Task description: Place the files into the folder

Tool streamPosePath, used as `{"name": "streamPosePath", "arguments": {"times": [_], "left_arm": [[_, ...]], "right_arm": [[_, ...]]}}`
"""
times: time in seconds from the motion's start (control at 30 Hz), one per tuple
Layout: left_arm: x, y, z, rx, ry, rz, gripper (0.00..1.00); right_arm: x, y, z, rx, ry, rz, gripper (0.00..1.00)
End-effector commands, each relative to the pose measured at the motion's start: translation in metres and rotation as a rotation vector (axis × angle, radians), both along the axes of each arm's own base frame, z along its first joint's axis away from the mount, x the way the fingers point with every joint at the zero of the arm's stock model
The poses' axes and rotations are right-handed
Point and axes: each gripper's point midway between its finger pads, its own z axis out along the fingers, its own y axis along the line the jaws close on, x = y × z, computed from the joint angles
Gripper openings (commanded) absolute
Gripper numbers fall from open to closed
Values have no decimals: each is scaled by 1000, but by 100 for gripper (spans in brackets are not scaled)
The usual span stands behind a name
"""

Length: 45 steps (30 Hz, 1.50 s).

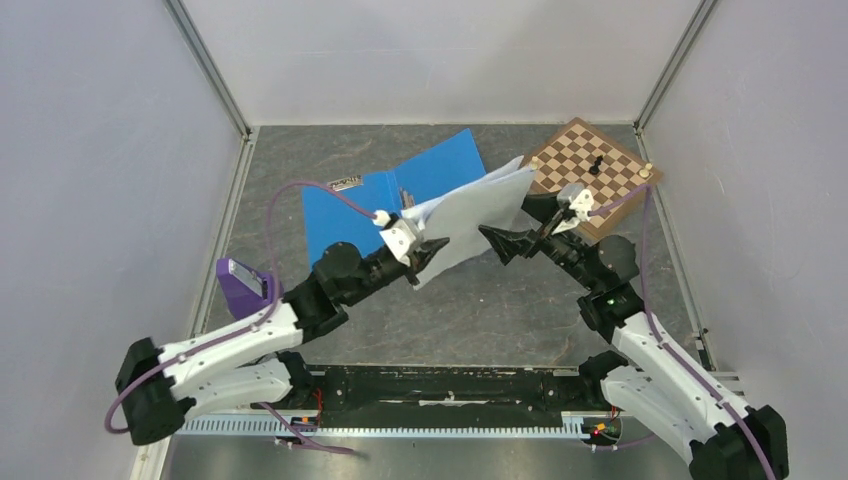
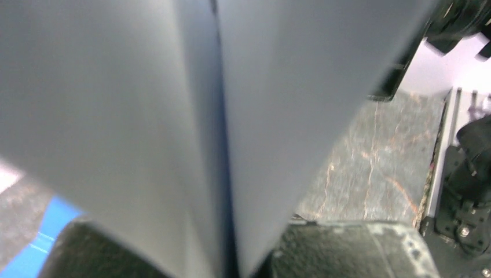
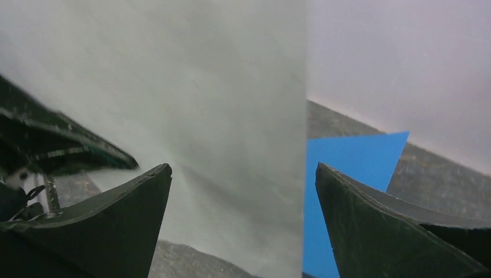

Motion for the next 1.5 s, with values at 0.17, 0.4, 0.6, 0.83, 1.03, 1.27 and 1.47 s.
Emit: {"name": "streamPosePath", "arguments": {"times": [0.17,0.4,0.6,0.83,1.03,1.27,1.47], "left_arm": [[-28,34,80,127,5,-131,2],[-45,40,111,103,-16,-191,2],[-53,44,128,77,-41,-212,2],[-66,43,151,27,-80,-272,2],[-62,39,151,19,-65,-267,2],[-54,32,165,-90,-25,-317,2],[-45,45,168,-129,20,-333,2]], "right_arm": [[-32,-2,88,78,-199,360,98],[-62,7,115,83,-270,598,98],[-95,6,126,109,-329,754,98],[-101,6,125,132,-312,827,98],[-119,18,135,126,-343,912,98],[-145,27,127,143,-344,982,90],[-149,24,125,166,-343,972,71]]}}
